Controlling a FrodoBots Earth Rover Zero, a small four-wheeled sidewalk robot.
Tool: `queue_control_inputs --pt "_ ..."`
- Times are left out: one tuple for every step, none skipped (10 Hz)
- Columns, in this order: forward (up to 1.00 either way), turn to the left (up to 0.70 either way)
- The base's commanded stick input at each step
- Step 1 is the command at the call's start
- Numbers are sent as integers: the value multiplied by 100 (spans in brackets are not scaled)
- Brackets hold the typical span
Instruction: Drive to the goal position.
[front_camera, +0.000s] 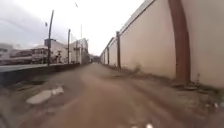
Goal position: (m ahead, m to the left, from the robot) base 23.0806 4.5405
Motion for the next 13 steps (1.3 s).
queue_control_inputs --pt "70 10" --pt "70 0" --pt "70 5" --pt "70 29" --pt "70 35" --pt "70 24" --pt "70 0" --pt "70 0" --pt "70 14" --pt "70 35" --pt "70 35" --pt "70 35" --pt "70 25"
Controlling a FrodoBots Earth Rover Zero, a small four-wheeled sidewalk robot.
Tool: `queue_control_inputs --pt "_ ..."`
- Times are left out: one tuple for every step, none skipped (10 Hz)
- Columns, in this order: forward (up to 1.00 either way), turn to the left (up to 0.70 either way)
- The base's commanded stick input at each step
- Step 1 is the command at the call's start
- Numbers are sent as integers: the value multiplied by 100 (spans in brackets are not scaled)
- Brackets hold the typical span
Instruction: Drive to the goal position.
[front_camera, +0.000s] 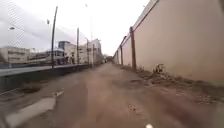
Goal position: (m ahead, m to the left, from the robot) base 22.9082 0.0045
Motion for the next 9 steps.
queue_control_inputs --pt "70 2" --pt "70 0" --pt "70 12" --pt "70 35" --pt "70 35" --pt "70 19" --pt "70 0" --pt "70 0" --pt "70 0"
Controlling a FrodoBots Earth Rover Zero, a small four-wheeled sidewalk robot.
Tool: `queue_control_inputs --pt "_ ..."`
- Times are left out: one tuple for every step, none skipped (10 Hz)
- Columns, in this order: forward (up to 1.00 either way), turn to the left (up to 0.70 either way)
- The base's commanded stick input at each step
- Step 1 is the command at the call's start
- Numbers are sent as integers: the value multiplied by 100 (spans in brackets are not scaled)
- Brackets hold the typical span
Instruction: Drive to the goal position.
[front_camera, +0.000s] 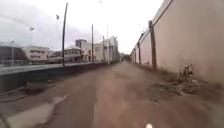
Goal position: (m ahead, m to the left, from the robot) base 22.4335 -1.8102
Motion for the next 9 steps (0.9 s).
queue_control_inputs --pt "70 0" --pt "70 0" --pt "70 0" --pt "70 0" --pt "70 0" --pt "70 0" --pt "70 0" --pt "70 0" --pt "70 0"
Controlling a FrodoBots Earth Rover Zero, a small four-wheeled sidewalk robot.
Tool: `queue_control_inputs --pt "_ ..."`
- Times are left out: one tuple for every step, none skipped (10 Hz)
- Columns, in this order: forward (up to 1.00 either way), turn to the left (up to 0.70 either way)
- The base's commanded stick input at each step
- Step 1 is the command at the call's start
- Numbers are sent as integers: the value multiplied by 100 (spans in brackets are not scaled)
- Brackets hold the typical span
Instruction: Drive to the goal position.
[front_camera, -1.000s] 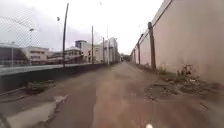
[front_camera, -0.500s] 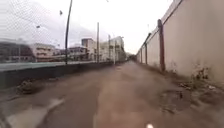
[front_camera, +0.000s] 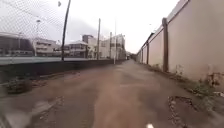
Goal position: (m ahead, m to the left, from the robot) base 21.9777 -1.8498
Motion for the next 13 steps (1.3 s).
queue_control_inputs --pt "70 -19" --pt "70 -35" --pt "70 -35" --pt "70 -35" --pt "70 -27" --pt "70 -2" --pt "70 0" --pt "70 -12" --pt "70 -35" --pt "70 -35" --pt "70 -35" --pt "70 -35" --pt "70 -35"
